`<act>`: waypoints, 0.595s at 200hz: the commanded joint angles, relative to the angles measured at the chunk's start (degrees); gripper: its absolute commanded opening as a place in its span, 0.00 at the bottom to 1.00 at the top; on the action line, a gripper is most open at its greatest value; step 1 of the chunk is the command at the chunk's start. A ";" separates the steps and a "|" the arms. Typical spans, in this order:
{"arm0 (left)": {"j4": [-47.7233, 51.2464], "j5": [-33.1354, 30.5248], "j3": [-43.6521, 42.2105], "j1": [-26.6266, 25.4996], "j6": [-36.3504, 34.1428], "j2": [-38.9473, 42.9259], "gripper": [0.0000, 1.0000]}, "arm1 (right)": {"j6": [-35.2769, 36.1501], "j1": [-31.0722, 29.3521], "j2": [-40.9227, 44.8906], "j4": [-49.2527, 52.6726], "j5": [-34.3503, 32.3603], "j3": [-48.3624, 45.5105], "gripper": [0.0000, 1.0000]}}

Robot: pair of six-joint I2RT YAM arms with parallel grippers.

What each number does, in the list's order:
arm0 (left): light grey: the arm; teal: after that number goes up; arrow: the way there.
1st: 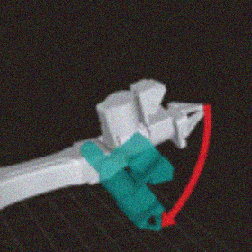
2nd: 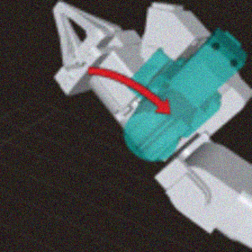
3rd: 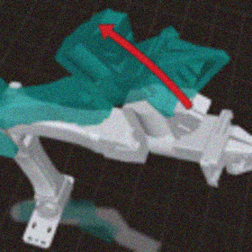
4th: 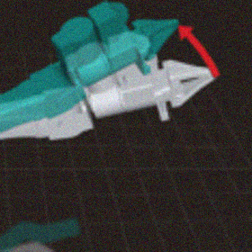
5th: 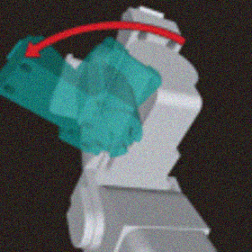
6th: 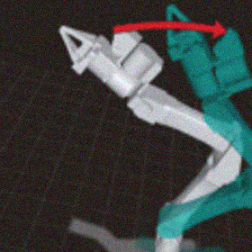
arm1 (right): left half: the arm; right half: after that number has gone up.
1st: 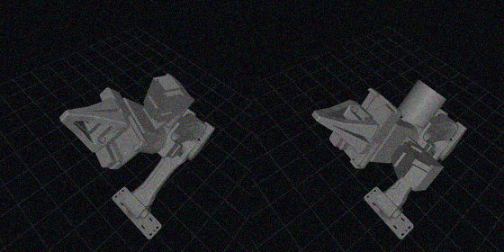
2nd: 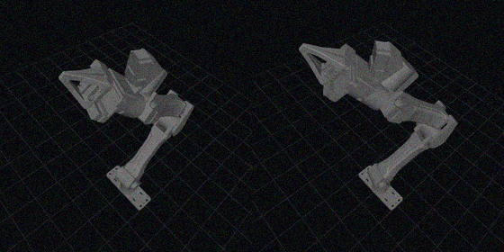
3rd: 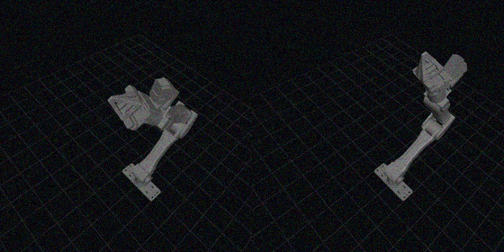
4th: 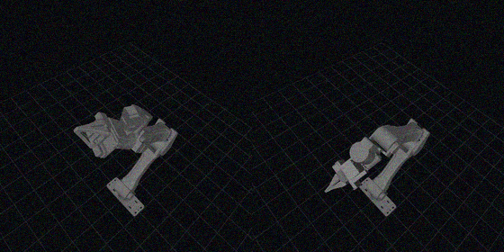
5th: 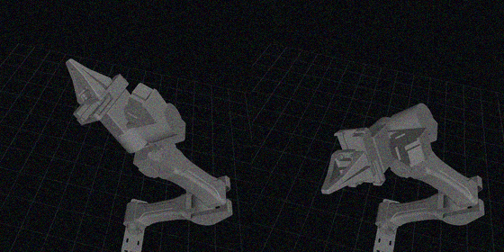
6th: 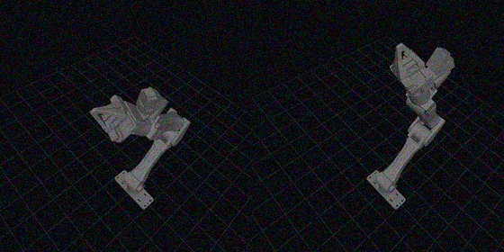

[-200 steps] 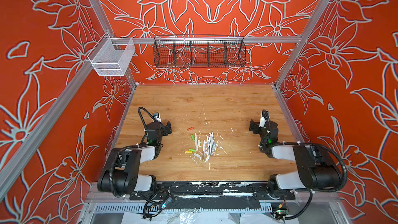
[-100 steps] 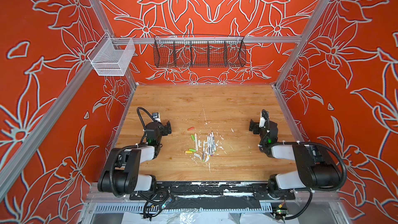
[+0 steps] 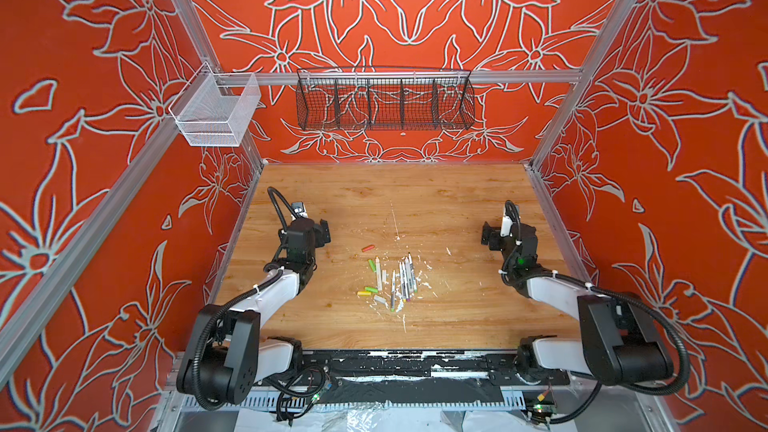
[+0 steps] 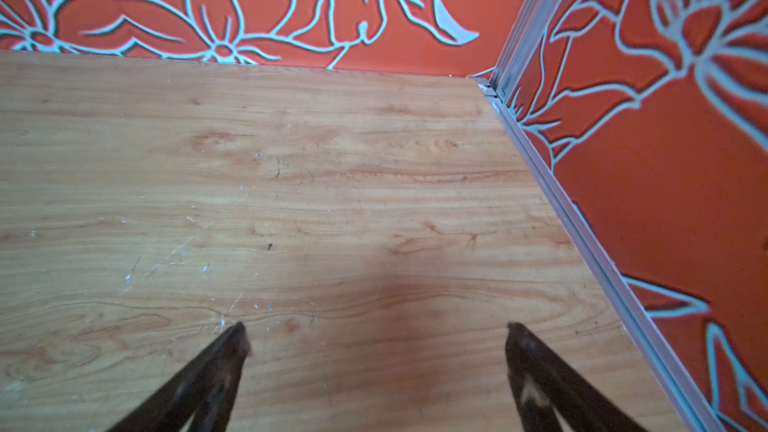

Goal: Insert the pens into the pen caps
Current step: 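Reach the right gripper to a white marker while the left arm moves forward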

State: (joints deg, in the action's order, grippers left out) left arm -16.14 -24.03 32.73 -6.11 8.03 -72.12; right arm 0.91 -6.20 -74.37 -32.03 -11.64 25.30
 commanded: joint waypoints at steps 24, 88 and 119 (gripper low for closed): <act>32.36 -5.74 13.64 -3.14 16.66 0.14 0.97 | -3.18 -3.99 4.70 22.56 1.87 11.30 0.97; 56.92 20.95 26.57 -4.31 16.87 0.03 0.97 | -9.70 -20.17 -5.67 46.51 4.90 24.50 0.96; 60.68 36.73 26.33 -4.34 12.76 2.91 0.97 | -15.11 -26.55 -13.73 52.19 10.03 29.34 0.84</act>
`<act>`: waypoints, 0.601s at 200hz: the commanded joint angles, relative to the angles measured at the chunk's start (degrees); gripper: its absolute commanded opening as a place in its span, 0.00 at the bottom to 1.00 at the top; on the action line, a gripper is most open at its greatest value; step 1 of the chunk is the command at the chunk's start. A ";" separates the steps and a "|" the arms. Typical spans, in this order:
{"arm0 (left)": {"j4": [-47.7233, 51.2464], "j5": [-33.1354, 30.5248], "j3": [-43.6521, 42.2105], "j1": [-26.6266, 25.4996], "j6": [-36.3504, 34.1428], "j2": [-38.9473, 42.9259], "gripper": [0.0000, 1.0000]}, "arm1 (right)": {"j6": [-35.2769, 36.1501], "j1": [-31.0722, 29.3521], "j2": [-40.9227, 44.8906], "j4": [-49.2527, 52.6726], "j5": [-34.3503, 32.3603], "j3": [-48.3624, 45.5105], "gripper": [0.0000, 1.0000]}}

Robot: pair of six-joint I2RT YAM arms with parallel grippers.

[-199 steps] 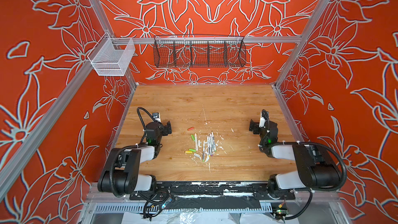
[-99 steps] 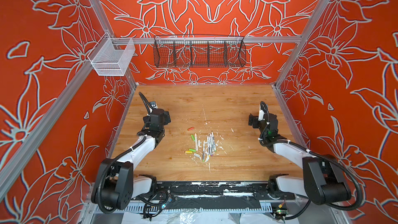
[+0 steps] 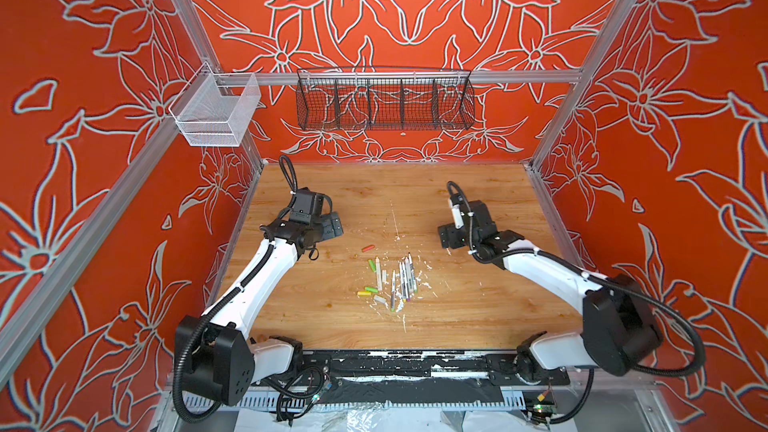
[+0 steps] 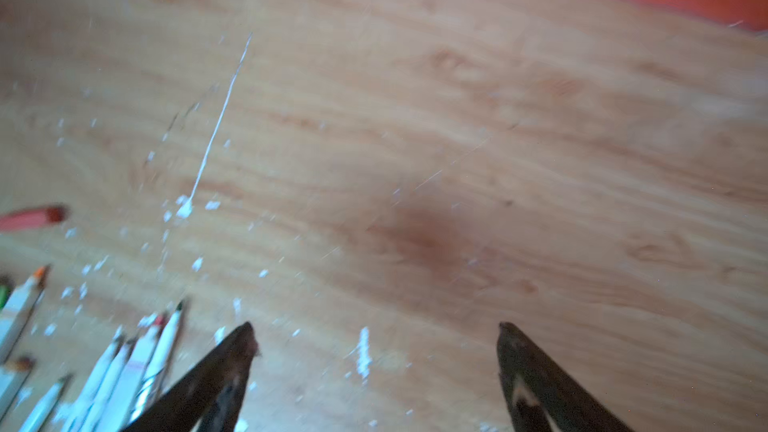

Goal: Insert the pens into the pen caps
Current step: 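Reach the right gripper to a white marker while the left arm moves forward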

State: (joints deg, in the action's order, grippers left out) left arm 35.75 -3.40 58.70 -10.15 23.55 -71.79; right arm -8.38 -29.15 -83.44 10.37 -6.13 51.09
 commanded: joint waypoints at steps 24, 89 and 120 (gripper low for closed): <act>10.22 24.88 -1.12 -0.31 -6.42 5.89 0.97 | -9.59 -7.45 -10.21 11.34 6.84 6.15 0.69; 7.16 25.44 -8.75 -0.57 -8.87 16.74 0.97 | -12.54 -9.61 -19.39 12.93 10.11 11.85 0.48; 7.75 22.91 -8.18 -0.57 -9.42 16.60 0.97 | -12.45 -9.87 -20.36 13.09 11.56 13.93 0.46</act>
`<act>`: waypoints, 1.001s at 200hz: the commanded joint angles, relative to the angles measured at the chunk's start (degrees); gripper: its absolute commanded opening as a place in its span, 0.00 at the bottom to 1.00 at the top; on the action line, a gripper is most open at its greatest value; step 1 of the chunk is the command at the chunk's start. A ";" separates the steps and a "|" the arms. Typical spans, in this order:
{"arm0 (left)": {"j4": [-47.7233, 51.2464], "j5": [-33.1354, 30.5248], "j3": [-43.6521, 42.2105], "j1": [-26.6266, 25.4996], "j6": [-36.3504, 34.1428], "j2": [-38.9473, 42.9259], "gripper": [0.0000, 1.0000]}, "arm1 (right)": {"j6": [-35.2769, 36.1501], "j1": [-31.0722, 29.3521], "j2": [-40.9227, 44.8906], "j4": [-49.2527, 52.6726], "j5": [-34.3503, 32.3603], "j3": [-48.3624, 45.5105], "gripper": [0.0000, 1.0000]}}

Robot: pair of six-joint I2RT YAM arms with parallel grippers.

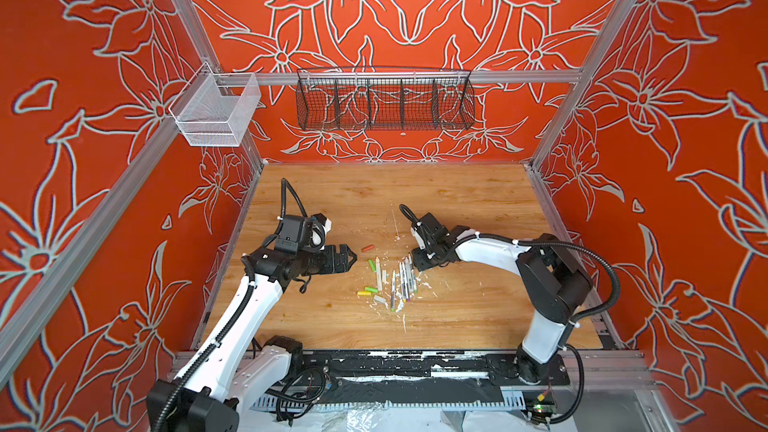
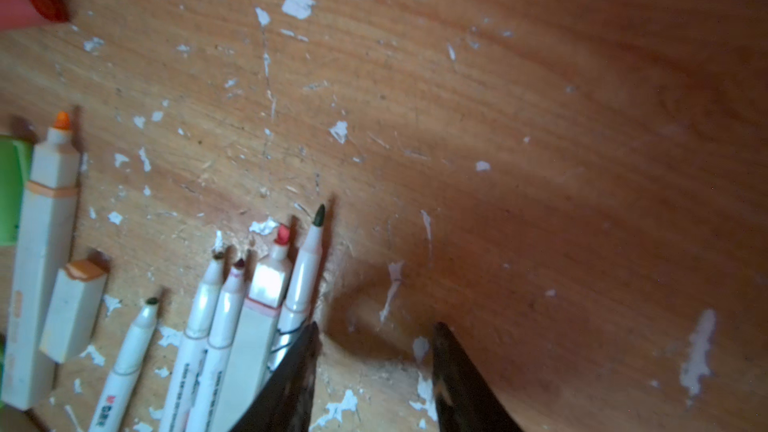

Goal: Insert the pens into the pen caps
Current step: 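Reach the right gripper to a white marker while the left arm moves forward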

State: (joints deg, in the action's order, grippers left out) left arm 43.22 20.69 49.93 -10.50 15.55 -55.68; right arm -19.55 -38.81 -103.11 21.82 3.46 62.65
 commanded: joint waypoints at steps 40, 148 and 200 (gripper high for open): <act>0.77 -3.20 0.87 -0.22 -1.58 0.53 0.97 | -1.23 -0.48 -1.51 2.33 3.33 3.83 0.46; 1.16 -4.97 0.82 -0.15 -1.32 1.73 0.97 | 1.14 -0.93 -3.76 7.46 -0.78 5.06 0.43; 1.10 -3.95 0.92 -0.31 0.08 1.80 0.97 | 0.87 -1.01 -5.38 11.52 -2.87 6.58 0.34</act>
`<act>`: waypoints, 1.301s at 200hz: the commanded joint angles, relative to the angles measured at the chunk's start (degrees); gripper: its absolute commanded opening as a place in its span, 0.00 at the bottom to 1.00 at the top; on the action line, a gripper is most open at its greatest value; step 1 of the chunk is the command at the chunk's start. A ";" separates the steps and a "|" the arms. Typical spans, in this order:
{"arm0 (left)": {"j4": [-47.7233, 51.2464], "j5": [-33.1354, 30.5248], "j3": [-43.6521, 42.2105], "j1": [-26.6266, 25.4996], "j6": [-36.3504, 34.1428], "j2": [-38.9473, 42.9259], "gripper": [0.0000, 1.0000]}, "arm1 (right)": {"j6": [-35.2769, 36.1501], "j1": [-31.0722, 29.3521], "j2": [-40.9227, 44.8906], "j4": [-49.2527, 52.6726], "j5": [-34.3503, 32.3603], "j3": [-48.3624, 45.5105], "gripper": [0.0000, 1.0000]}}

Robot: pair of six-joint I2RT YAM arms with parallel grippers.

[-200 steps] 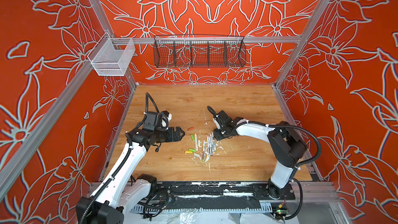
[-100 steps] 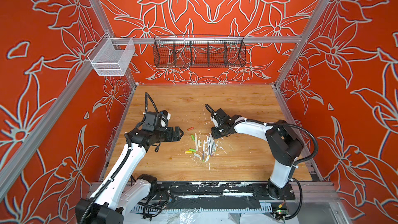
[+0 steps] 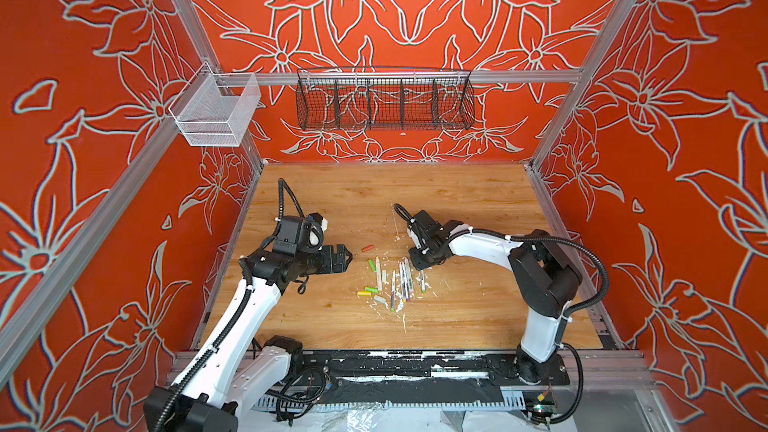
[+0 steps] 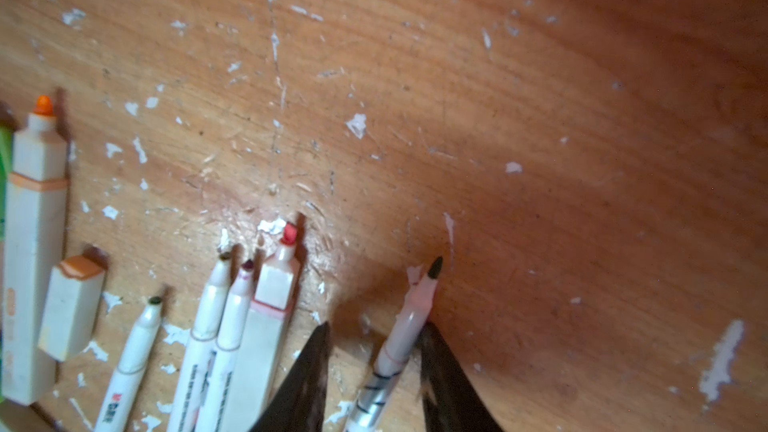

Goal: Insert the pens into the pen caps
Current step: 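Reach the right gripper to a white marker while the left arm moves forward, then close the right gripper on the white marker and lift it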

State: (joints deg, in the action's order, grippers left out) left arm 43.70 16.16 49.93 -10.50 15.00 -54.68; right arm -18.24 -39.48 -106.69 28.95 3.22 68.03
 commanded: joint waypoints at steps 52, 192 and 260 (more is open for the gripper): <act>-0.64 2.90 1.01 -0.83 2.59 0.88 0.97 | -2.06 -0.33 -4.75 6.82 -5.57 3.11 0.16; -39.50 7.60 -15.83 -15.14 13.88 2.94 0.97 | -0.40 -0.42 12.91 -13.57 13.08 -3.91 0.07; -61.82 15.54 -24.84 -16.04 12.61 3.64 0.95 | -10.74 -0.98 20.48 -36.51 29.03 -10.44 0.07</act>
State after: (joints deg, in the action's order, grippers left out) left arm -5.85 28.03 27.64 -26.13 28.01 -52.01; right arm -23.46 -39.72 -88.66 3.95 24.97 59.86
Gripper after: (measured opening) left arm 0.973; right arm 0.118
